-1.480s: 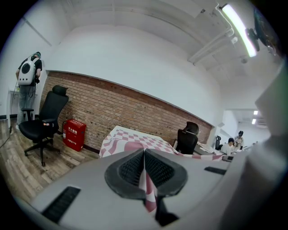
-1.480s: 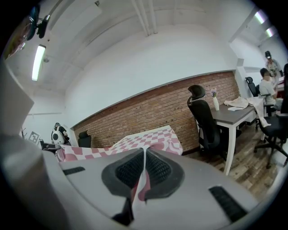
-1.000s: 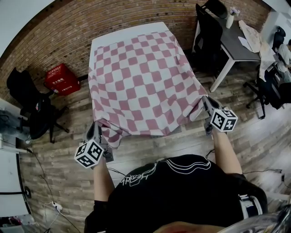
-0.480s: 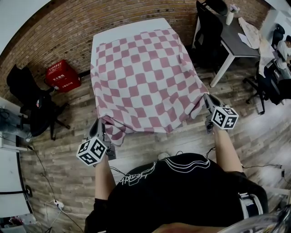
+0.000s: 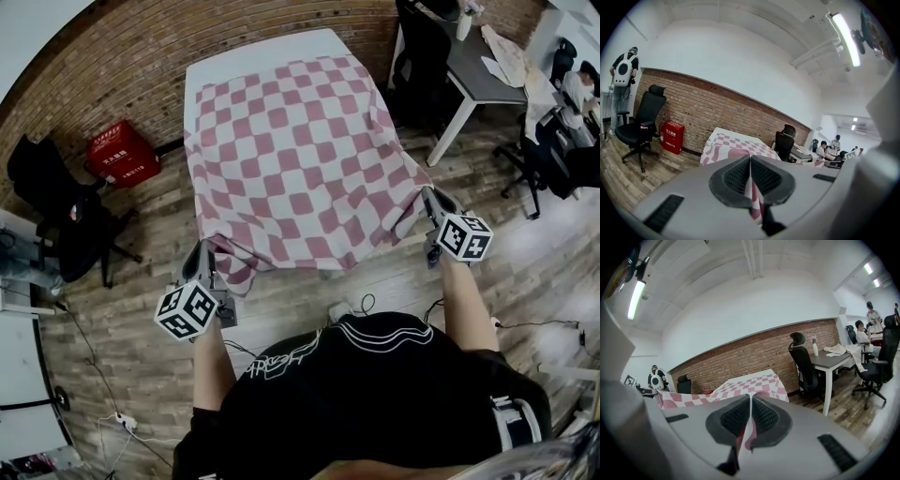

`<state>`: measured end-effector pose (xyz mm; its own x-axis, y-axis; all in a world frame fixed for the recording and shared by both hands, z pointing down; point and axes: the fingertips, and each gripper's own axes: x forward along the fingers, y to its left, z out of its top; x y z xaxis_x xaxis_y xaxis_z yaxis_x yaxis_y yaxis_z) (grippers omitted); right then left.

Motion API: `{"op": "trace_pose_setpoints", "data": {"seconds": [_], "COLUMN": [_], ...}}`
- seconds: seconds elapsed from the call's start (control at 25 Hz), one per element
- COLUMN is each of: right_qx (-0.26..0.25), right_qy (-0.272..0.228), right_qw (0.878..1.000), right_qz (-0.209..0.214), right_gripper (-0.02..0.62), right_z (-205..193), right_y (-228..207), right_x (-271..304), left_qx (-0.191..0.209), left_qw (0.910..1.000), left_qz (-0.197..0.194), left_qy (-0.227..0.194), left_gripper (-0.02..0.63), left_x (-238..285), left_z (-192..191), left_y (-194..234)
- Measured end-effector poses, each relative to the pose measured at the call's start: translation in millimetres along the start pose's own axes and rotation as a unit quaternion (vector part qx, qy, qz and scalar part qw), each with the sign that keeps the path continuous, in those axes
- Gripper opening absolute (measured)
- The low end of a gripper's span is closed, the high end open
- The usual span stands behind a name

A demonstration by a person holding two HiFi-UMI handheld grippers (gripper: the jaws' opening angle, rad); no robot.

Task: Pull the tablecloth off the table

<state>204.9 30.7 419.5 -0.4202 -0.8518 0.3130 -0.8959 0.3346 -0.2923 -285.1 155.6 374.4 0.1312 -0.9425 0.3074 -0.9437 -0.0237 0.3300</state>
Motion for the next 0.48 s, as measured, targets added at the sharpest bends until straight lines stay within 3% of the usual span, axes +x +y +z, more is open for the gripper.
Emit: {"op": "trace_pose_setpoints", "data": {"seconds": [0.24,0.48], "right_qx": [0.005,0.005], "right_qy": [0.008,0.005], "right_qw": [1.0,1.0], "right_qz": [-0.008,-0.011], "right_gripper": [-0.002,-0.002], "right_z": [2,-23], "right_y": [13,26], "right_x": [-15,-30], "left_qx": [-0.003,-0.004], "left_qw": [0.9999,0.9999], "left_qz": [-0.005,-0.011], "left_qy": [0.01,0.009], "left_gripper": [0.006,0.006], "left_x": [-15,-32], "left_z": [7,-12], "left_y": [1,13]}}
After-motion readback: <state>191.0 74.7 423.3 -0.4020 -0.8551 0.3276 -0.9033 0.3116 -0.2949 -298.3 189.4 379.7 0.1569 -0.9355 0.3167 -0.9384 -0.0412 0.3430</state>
